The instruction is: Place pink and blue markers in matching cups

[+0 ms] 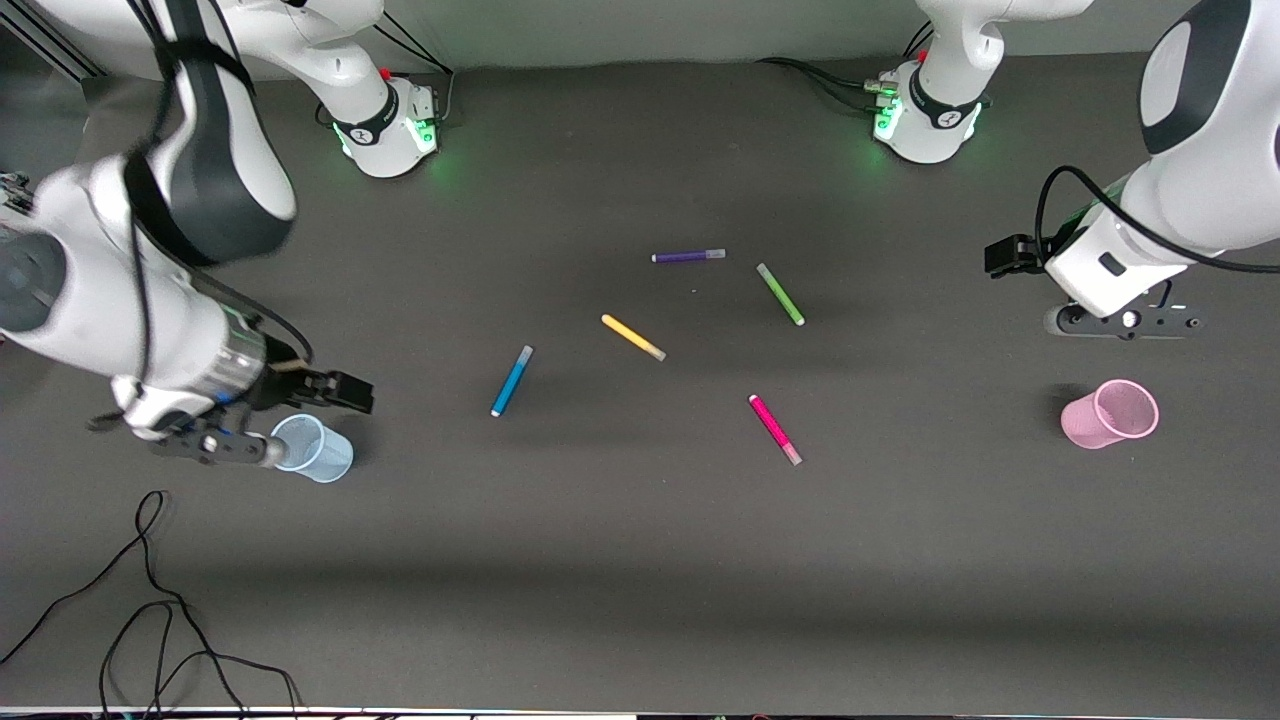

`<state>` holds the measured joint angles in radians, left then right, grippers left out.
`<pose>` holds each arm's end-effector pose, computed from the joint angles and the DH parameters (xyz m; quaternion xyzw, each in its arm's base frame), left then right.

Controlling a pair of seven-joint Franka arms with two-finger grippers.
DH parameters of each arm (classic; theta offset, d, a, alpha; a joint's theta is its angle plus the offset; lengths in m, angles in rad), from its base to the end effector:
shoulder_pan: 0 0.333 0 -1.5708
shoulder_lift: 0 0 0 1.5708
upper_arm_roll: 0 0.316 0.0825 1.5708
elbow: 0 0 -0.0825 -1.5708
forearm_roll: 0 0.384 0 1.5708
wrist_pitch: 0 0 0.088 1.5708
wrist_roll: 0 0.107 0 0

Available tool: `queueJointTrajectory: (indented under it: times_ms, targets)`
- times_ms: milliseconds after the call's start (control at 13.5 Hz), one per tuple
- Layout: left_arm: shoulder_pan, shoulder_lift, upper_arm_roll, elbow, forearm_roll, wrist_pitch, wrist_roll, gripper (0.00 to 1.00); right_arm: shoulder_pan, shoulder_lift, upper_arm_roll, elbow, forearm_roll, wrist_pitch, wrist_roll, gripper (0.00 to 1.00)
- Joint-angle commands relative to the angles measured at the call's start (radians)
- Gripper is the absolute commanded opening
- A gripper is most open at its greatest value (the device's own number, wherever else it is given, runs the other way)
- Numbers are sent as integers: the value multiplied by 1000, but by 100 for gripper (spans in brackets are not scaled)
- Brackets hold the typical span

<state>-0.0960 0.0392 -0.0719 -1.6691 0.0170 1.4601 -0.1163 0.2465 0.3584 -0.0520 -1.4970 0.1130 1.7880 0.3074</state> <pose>0.5383 -0.0886 0.5493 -0.9920 0.0259 0.1215 0.0246 0.6453 0.1415 0.4593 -0.9960 0.0690 0.0436 0.0358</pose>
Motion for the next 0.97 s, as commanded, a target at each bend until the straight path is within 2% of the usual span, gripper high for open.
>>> queueJointTrajectory:
  times_ms: [0, 149, 297, 446, 743, 891]
  targets:
    - [-7, -44, 6, 2, -2, 3, -17, 100, 14, 184, 6, 96, 55, 13, 56, 100]
    - [-7, -85, 6, -27, -2, 55, -17, 100, 16, 258, 6, 93, 155, 80, 85, 100]
    - [-13, -149, 3, -128, -8, 139, -25, 100, 36, 325, 6, 78, 188, 97, 119, 100]
    - [-53, -171, -8, -226, -11, 231, -84, 100, 66, 355, 4, 23, 238, 132, 173, 100]
    - [-172, -141, -16, -365, -12, 420, -291, 100, 80, 355, 6, -109, 272, 230, 174, 100]
    - [-240, -55, -16, -374, -12, 492, -444, 99, 99, 361, 6, -155, 330, 281, 173, 100]
